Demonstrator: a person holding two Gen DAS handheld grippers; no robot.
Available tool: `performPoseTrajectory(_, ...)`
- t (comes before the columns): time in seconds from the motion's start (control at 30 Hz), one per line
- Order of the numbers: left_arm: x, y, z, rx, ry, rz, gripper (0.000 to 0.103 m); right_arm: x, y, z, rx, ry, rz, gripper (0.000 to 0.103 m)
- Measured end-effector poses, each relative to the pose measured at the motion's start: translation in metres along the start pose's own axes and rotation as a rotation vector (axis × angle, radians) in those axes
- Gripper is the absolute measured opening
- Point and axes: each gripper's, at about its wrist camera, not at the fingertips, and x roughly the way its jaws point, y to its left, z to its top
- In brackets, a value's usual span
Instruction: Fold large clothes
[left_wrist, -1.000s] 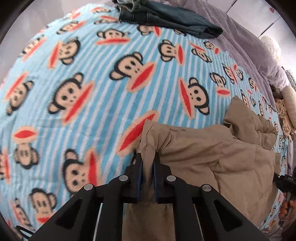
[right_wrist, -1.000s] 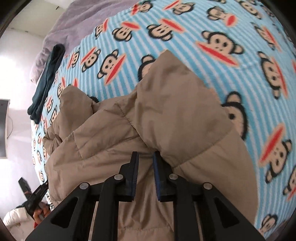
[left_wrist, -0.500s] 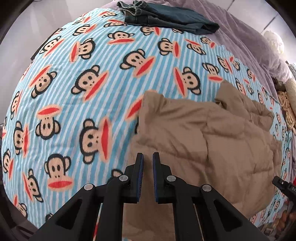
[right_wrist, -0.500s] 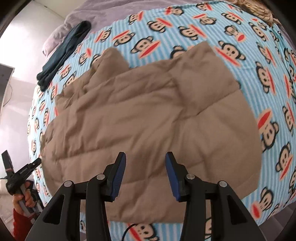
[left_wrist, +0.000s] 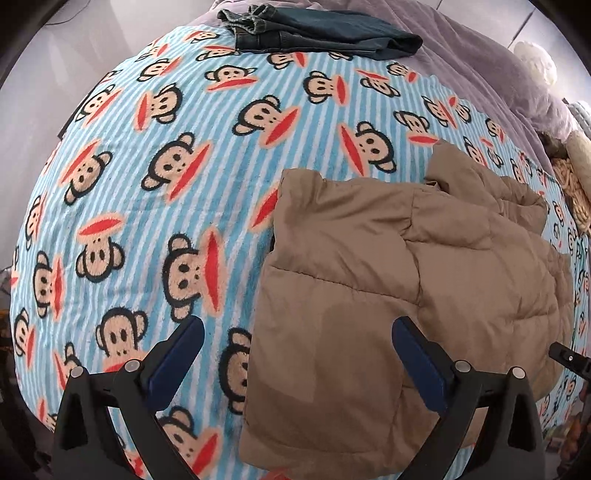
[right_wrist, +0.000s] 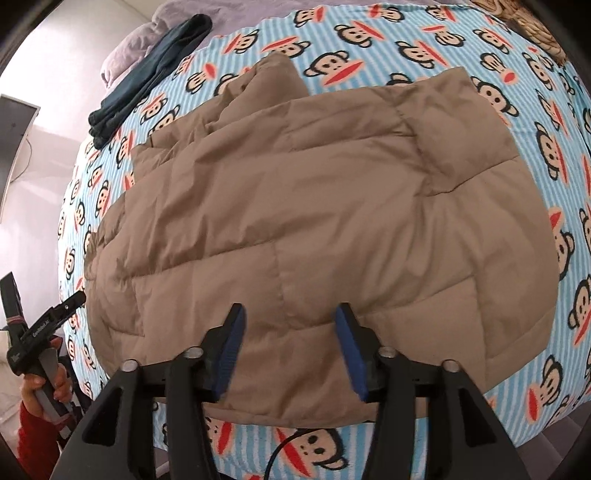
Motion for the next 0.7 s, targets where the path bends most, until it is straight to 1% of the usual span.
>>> performPoseTrajectory(0.03, 0.003, 0.0, 0.0, 0.005, 0.002, -0.002, 0.102, 0.0, 0.002, -0.001, -0.001, -0.008, -0.005, 0.086)
performPoseTrajectory(0.1, 0.005, 0.0, 0.002, 0.026, 0.003, -0.016, 0.102, 0.001, 0.009, -0.002, -0.015, -0.024, -0.023, 0.092)
performPoseTrajectory(0.13, 0.007, 0.002, 0.003, 0.038, 0.003, -0.031, 0.102, 0.001, 0.014, -0.004, -0.03, -0.034, -0.032, 0.098)
performPoseTrajectory(0.17, 0.009, 0.004, 0.004, 0.041, 0.005, -0.043, 0.102, 0.0, 0.018, -0.004, -0.043, -0.045, -0.035, 0.102)
performPoseTrajectory(0.23, 0.014, 0.011, 0.007, 0.037, 0.016, -0.075, 0.102, -0.001, 0.026, -0.006, -0.079, -0.061, -0.036, 0.103)
performPoseTrajectory(0.27, 0.019, 0.016, 0.008, 0.031, 0.031, -0.109, 0.102, -0.001, 0.031, -0.006, -0.095, -0.06, -0.043, 0.103)
performPoseTrajectory(0.33, 0.028, 0.025, 0.011, 0.023, 0.064, -0.198, 0.102, -0.001, 0.037, -0.006, -0.108, -0.054, -0.042, 0.103)
performPoseTrajectory(0.4, 0.04, 0.038, 0.012, 0.007, 0.093, -0.312, 0.102, 0.001, 0.039, -0.004, -0.103, -0.041, -0.026, 0.103)
performPoseTrajectory(0.43, 0.044, 0.041, 0.012, 0.001, 0.109, -0.357, 0.102, 0.001, 0.04, -0.003, -0.094, -0.038, -0.018, 0.103)
performPoseTrajectory(0.47, 0.053, 0.046, 0.012, -0.014, 0.142, -0.419, 0.102, 0.002, 0.04, -0.002, -0.088, -0.034, -0.009, 0.103)
performPoseTrajectory(0.53, 0.066, 0.049, 0.012, -0.026, 0.198, -0.519, 0.102, 0.006, 0.039, 0.0, -0.074, -0.025, 0.009, 0.103)
performPoseTrajectory(0.57, 0.071, 0.047, 0.011, -0.025, 0.218, -0.554, 0.102, 0.008, 0.04, 0.001, -0.069, -0.021, 0.011, 0.103)
performPoseTrajectory(0.63, 0.083, 0.037, 0.01, -0.003, 0.254, -0.59, 0.102, 0.014, 0.038, 0.003, -0.052, -0.002, 0.021, 0.103)
performPoseTrajectory(0.7, 0.095, 0.018, 0.011, 0.058, 0.283, -0.602, 0.102, 0.018, 0.036, 0.005, -0.035, 0.008, 0.029, 0.103)
